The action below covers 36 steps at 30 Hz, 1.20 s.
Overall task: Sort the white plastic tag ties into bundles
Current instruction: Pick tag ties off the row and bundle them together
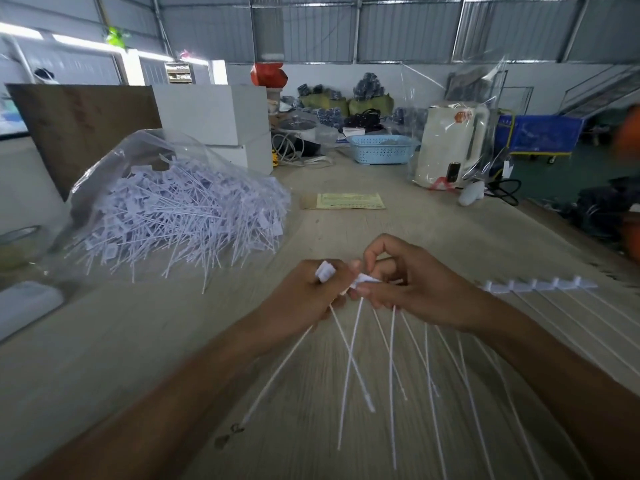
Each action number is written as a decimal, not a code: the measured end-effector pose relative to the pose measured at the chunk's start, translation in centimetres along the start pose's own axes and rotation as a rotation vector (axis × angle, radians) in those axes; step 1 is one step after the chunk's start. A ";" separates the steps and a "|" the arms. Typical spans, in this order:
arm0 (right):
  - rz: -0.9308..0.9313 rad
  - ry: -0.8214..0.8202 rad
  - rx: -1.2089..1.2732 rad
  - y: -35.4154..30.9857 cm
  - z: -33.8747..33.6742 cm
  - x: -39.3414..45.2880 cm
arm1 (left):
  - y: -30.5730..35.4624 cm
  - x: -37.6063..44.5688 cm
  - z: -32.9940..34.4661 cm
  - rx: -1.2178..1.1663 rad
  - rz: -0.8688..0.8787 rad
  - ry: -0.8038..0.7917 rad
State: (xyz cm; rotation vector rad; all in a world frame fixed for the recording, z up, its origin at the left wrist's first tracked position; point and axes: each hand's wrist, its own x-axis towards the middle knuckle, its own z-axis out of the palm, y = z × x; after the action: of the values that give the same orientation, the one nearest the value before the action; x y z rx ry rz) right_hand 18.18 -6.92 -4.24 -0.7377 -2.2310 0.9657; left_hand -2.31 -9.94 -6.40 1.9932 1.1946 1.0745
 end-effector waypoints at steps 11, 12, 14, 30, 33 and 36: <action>0.030 -0.034 -0.192 -0.8 -0.7 0.5 | -0.1 0.5 -0.6 -0.071 -0.098 0.253; 0.020 -0.011 -0.146 -0.8 -0.7 0.5 | -0.2 0.6 -0.6 -0.122 -0.110 0.231; 0.010 0.005 -0.076 -0.9 -0.5 0.4 | -0.3 0.7 -0.7 -0.271 -0.085 0.161; -0.067 -0.270 -0.327 -1.2 -2.6 -0.2 | 0.6 0.0 -4.4 -0.024 -0.183 -0.393; 0.004 -0.114 -0.107 -0.3 -2.3 -0.2 | 1.4 0.1 -3.2 0.012 -0.049 -0.191; -0.019 -0.042 -0.011 -0.2 -0.3 0.5 | 1.9 0.3 -0.4 0.041 -0.045 -0.169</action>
State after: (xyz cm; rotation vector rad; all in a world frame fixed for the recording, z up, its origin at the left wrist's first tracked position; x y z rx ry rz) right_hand 17.98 -6.54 -3.71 -0.7062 -2.2773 0.9697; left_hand -1.70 -10.44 -4.62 2.0335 1.1735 0.8473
